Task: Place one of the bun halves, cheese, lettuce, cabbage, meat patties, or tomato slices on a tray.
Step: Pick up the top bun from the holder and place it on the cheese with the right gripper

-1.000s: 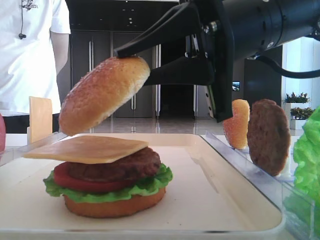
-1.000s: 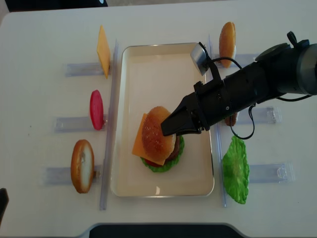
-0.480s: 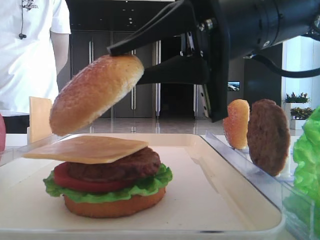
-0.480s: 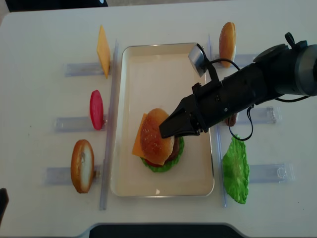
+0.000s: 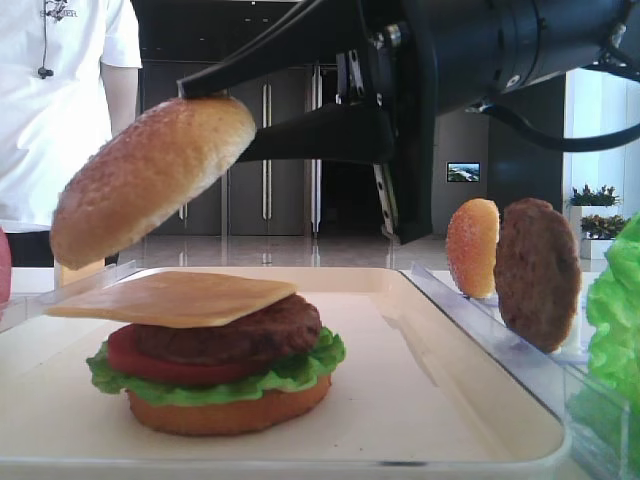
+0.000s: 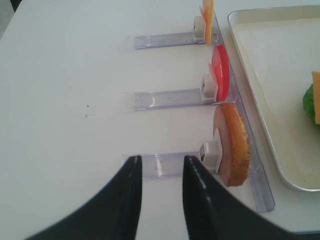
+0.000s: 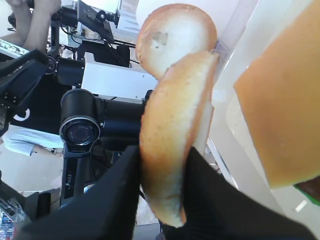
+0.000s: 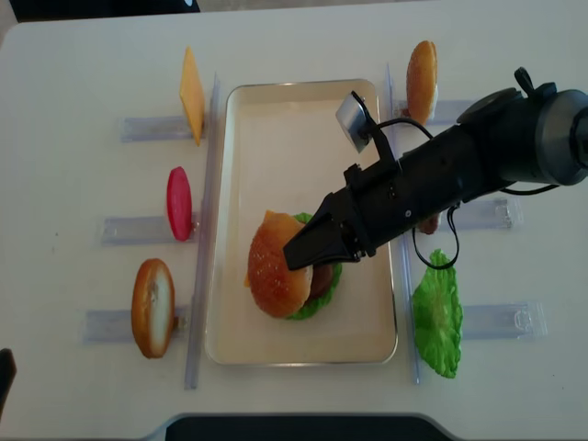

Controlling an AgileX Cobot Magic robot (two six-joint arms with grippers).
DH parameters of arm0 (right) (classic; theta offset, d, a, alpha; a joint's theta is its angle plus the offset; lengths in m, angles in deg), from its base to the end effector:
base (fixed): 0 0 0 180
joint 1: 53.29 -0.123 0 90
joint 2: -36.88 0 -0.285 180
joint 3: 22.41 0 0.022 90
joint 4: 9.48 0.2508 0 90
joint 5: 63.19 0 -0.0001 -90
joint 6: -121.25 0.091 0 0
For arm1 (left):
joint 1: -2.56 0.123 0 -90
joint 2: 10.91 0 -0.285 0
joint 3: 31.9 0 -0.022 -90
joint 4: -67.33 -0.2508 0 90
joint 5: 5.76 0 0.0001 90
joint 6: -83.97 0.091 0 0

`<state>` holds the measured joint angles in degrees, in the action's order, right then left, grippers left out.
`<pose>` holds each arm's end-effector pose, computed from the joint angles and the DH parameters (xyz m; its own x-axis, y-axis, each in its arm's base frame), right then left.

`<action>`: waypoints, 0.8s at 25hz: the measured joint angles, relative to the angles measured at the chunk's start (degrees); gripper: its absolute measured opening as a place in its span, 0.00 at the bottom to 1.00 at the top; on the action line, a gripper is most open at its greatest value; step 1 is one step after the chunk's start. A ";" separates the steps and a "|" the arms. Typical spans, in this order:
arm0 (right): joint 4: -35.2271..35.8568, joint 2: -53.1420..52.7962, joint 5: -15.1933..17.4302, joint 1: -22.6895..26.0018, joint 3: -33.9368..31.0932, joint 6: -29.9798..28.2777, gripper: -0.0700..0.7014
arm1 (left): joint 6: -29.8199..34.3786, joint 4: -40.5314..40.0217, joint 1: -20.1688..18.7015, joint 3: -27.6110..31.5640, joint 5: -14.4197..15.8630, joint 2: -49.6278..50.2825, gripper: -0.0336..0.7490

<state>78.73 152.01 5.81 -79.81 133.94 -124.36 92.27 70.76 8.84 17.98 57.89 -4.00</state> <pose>0.2504 0.2199 0.1807 -0.8964 -0.3138 -0.3129 -0.3818 0.1885 0.9048 -0.0062 -0.0056 0.2670 -0.5069 0.0627 -0.8597 -0.0035 0.9972 0.0748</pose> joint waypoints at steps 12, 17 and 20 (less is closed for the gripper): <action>0.98 2.60 -0.04 0.84 0.00 -1.51 0.37 | 0.00 0.00 0.00 0.00 0.00 0.00 0.32; 0.92 2.60 -0.04 2.50 0.00 -1.69 0.37 | 0.00 0.00 0.00 0.00 0.00 0.00 0.32; 0.86 2.60 -0.04 2.62 0.00 -1.68 0.37 | 0.00 0.00 0.00 0.00 0.00 0.00 0.32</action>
<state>79.59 154.61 5.76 -77.18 133.94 -126.04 92.27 70.76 8.84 17.98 57.89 -4.00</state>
